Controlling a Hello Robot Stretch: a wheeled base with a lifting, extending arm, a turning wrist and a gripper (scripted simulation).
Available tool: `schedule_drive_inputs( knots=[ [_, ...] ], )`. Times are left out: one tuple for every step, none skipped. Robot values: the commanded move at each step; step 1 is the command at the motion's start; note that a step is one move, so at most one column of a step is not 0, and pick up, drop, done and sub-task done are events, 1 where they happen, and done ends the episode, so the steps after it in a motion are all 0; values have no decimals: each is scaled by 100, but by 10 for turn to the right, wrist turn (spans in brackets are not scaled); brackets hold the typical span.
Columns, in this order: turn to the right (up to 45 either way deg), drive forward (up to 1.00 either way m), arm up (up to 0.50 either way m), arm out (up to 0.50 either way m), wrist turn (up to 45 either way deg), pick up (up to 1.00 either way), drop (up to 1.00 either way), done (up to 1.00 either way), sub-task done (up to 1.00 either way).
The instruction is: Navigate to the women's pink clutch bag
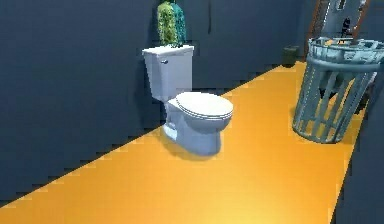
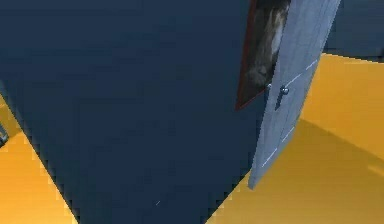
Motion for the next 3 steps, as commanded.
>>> schedule_drive_inputs(
  knots=[
    [0,30,0,0,0,0,0,0,0],
    [300,0,0,0,0,0,0,0,0],
    [0,100,0,0,0,0,0,0,0]
  ],
)
